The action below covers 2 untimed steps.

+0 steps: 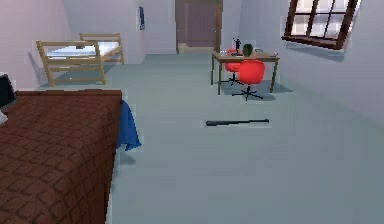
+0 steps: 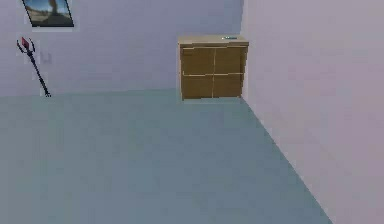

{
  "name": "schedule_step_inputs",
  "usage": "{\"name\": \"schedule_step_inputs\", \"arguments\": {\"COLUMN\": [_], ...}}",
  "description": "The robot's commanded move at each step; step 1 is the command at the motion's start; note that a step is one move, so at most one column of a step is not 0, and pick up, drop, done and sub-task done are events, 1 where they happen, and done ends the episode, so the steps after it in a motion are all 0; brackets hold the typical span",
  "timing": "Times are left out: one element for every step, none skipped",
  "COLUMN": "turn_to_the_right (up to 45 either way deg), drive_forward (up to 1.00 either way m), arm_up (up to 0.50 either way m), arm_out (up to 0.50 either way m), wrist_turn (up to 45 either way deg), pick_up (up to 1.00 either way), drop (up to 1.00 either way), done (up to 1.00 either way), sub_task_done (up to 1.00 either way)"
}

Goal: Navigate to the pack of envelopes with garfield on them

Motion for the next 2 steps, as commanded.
{"name": "schedule_step_inputs", "arguments": {"turn_to_the_right": [0.0,0.0], "drive_forward": [0.35,1.00], "arm_up": [0.00,0.00], "arm_out": [0.00,0.00], "wrist_turn": [0.0,0.0], "pick_up": [0.00,0.00], "drop": [0.00,0.00], "done": [0.00,0.00], "sub_task_done": [0.00,0.00]}}
